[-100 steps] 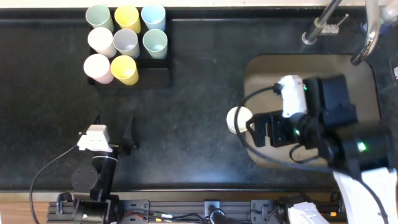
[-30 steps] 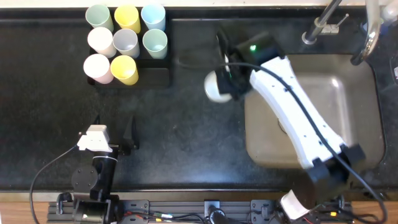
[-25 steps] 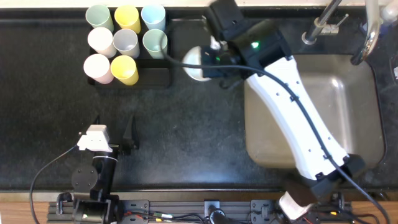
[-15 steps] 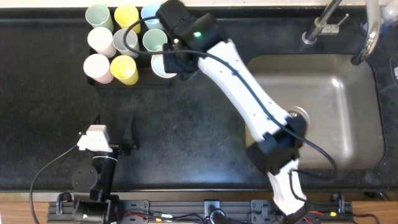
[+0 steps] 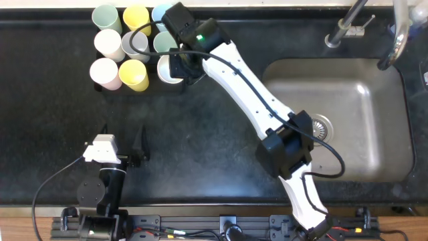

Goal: Store Cups

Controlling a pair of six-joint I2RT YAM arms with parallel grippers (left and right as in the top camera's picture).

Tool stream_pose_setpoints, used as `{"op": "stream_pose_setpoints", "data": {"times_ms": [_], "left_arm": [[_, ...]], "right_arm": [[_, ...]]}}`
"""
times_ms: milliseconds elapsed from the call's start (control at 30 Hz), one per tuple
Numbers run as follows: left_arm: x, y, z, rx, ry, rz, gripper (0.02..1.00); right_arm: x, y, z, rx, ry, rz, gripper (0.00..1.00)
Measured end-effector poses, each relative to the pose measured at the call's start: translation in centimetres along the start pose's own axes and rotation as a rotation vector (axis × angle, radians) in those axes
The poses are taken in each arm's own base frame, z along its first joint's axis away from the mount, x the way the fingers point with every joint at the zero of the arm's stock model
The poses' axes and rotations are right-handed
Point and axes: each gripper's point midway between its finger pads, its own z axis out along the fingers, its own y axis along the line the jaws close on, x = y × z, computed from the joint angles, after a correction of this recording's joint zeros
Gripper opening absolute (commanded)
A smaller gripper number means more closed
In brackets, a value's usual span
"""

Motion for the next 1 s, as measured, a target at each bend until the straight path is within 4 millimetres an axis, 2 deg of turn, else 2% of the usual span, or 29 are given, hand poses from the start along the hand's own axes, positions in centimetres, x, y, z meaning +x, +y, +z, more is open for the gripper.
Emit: {"op": "stream_pose_setpoints", "data": {"times_ms": [733, 1000], "left_arm": [[0.0, 0.0, 0.0, 0.000, 0.000, 0.000, 1.000], [0.0, 0.0, 0.0, 0.000, 0.000, 0.000, 1.000]], "right_arm": [[0.7, -1.3, 6.6, 0.057, 0.073, 0.032, 0.056], [0.3, -1.3, 6.8, 0.064, 0.052, 0.033, 0.121]]}}
